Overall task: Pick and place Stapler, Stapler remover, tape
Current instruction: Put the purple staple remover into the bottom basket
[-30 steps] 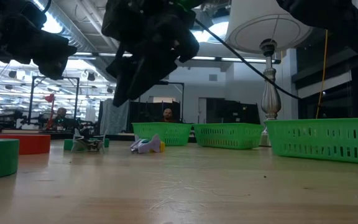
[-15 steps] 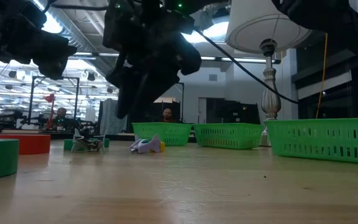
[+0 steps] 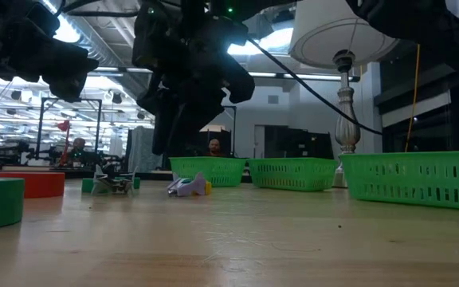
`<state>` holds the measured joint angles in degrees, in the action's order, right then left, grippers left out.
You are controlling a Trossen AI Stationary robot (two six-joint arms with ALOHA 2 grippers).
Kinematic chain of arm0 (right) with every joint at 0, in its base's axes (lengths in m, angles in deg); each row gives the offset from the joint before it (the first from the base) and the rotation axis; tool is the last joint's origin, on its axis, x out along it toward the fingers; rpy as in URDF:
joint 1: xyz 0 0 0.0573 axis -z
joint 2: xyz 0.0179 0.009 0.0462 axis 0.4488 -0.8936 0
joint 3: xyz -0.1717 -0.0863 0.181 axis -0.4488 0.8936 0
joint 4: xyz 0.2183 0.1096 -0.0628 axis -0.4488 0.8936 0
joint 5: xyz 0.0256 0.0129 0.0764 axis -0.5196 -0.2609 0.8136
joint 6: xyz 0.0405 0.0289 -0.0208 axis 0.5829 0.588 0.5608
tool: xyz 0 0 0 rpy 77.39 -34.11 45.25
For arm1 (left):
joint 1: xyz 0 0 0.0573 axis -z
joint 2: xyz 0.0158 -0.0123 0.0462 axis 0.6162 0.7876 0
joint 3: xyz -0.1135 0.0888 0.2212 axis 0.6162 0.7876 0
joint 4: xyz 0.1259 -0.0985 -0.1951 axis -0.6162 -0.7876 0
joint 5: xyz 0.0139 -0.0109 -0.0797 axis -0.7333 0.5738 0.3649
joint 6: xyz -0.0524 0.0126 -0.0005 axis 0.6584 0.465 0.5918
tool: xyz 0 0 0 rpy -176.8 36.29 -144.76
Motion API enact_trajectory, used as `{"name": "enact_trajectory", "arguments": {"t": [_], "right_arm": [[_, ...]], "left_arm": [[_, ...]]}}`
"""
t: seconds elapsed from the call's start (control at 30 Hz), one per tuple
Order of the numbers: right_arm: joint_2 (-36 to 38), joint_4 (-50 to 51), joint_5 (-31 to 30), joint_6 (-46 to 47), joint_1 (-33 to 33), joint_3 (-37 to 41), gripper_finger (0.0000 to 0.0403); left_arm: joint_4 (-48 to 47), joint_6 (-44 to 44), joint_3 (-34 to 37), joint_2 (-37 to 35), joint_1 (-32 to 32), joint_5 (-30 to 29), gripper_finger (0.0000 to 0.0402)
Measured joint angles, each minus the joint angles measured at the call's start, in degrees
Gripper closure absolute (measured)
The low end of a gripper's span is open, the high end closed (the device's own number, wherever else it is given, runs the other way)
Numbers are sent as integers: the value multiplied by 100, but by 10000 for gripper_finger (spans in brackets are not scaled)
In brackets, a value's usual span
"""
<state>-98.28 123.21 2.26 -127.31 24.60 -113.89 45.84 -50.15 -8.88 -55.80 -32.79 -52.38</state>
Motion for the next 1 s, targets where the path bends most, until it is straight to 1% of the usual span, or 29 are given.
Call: {"name": "enact_trajectory", "arguments": {"t": [0.37,0.53,0.7,0.87,1.0], "right_arm": [[-168,-24,-16,2,144,4,238],[-234,-235,-189,-21,280,2,238],[-232,-407,-212,-43,464,2,238],[-232,-70,-53,-23,614,0,238],[-232,-7,1,-54,605,0,238]], "left_arm": [[0,2,1,1,0,-1,295],[1,0,0,2,-1,0,295],[1,0,0,1,-2,-2,295],[0,0,1,2,-2,-2,295],[-2,0,2,2,2,42,295]]}}
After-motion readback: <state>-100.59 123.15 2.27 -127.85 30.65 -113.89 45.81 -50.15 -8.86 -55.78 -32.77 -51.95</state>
